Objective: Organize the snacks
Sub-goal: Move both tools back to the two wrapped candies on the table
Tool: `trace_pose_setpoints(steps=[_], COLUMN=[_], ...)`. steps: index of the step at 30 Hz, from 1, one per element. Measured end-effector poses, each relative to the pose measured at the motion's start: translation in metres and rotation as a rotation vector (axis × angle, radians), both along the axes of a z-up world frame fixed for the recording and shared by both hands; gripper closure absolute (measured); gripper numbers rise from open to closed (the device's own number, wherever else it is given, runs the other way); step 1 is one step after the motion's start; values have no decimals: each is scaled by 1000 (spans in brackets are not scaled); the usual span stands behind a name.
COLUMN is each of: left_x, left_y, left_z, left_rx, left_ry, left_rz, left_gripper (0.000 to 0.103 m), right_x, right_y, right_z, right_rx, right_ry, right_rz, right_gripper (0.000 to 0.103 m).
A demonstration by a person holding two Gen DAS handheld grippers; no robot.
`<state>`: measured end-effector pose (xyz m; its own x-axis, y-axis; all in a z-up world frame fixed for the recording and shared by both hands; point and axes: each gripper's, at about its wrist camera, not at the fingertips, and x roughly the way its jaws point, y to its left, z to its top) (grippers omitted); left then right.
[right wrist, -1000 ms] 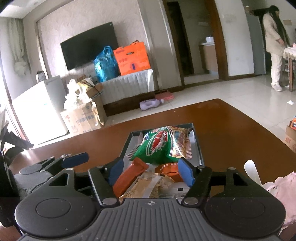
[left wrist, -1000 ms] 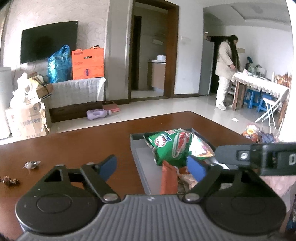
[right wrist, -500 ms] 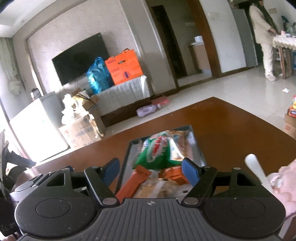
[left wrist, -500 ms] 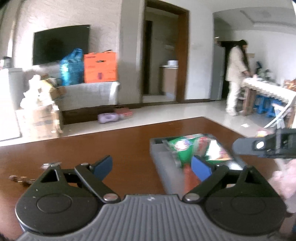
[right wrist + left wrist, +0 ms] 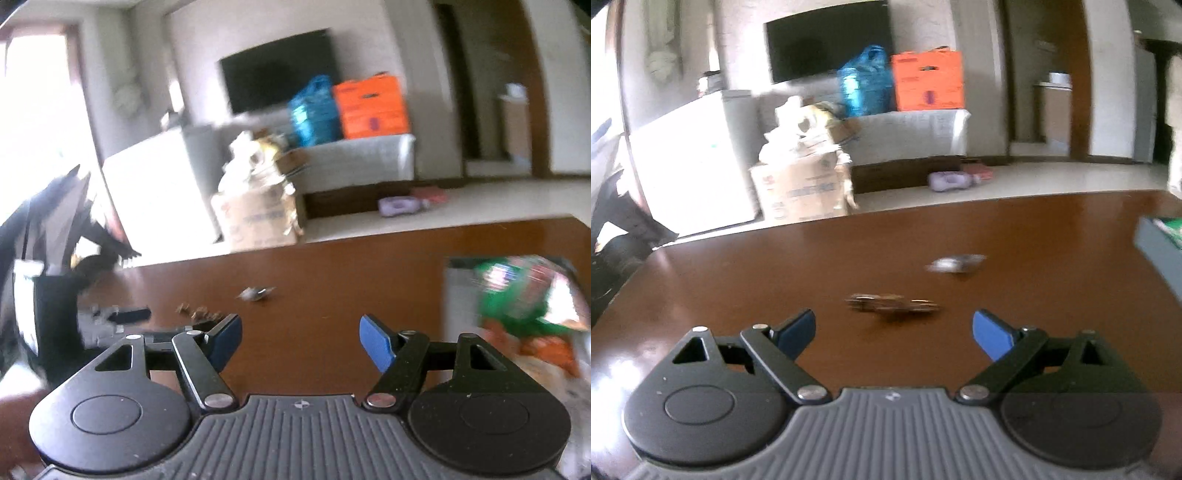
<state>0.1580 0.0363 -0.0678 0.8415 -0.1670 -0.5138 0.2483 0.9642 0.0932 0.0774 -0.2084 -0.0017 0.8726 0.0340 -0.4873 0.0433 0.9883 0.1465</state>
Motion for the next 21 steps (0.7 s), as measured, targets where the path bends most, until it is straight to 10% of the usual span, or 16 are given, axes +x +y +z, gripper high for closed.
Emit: trace_pose_setpoints(steps=[21], left_x=[84], left_y=[31], left_z=[-27], left_rx=[-109], left_ry=[163], left_rz=[-24], left_gripper=[13], right_x=[160], right_y=[42], right_z=[-55], right_rx=[-140], right_ry=[183], right_rz=[97], right_gripper=[38])
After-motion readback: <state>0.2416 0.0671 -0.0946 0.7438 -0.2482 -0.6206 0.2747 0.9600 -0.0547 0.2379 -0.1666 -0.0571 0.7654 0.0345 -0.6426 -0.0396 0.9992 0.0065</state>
